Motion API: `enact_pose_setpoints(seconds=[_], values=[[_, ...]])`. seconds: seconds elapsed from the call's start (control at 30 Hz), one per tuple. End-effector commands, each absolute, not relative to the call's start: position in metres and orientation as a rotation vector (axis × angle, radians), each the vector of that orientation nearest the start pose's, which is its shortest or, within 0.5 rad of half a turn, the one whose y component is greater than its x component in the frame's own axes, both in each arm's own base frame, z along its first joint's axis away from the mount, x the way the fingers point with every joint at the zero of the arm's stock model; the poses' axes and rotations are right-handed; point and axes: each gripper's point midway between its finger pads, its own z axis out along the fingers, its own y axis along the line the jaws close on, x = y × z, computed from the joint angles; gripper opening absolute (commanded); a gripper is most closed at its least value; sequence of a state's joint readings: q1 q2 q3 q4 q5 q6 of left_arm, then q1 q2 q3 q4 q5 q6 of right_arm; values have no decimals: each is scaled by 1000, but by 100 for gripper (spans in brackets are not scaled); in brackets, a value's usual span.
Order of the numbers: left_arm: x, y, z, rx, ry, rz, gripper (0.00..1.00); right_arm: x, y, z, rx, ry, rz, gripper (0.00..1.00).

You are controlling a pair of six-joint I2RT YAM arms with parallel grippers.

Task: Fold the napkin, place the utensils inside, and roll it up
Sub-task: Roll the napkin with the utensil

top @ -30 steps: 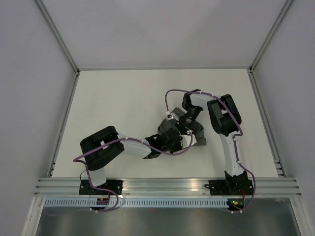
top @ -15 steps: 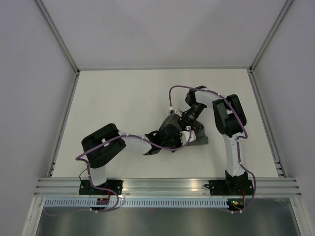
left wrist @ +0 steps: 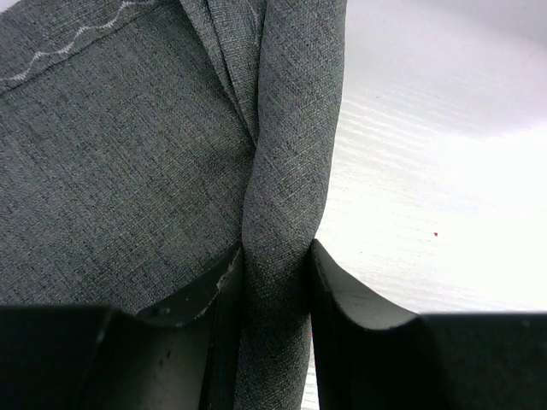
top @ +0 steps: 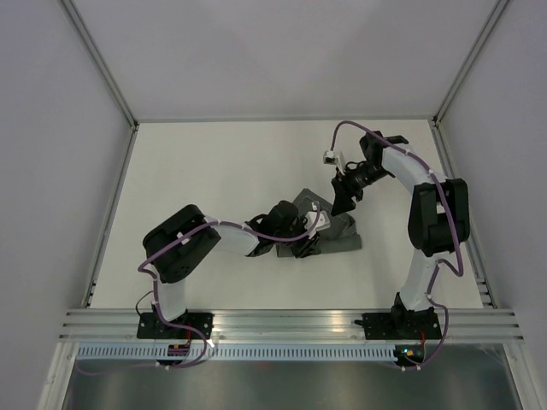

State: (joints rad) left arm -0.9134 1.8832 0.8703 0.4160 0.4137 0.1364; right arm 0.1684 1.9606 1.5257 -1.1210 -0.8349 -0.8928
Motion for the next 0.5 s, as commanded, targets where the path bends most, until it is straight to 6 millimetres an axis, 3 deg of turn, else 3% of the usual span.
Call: enact_pose_setpoints(seconds=[0.0,0.03,0.1,0.13,0.17,0.2,0.23,0.3,0.33,0.4,0.43,0.47], values=[[194,-376,-18,1350,2063,-1048,2,323,160,119,-1302,2111,1019,67],[197,-374,-22,1339,2088,-1053,2,327,157,119,-1305,2082,972,67],[196,-373,-23,1338,2125,-1089,2,313,147,114,-1318,2081,894,66],[197,-371,-26,1329,2147,-1097,2,318,145,115,-1327,2033,830,66],[195,-372,-25,1330,2157,-1121,2,304,141,100,-1333,2061,810,67],[197,-370,-26,1322,2170,-1131,2,310,139,112,-1340,1984,720,67],[196,-369,-28,1318,2184,-1147,2,298,137,99,-1343,2001,710,68],[198,-369,-28,1302,2205,-1161,2,302,136,109,-1362,1916,574,70],[198,-368,-30,1302,2214,-1169,2,291,133,95,-1368,1938,556,71],[200,-368,-31,1299,2226,-1179,2,296,138,98,-1398,1868,431,71],[199,-369,-31,1300,2229,-1183,2,286,139,86,-1414,1881,424,72],[199,-369,-33,1301,2240,-1184,2,286,149,91,-1437,1818,393,72]])
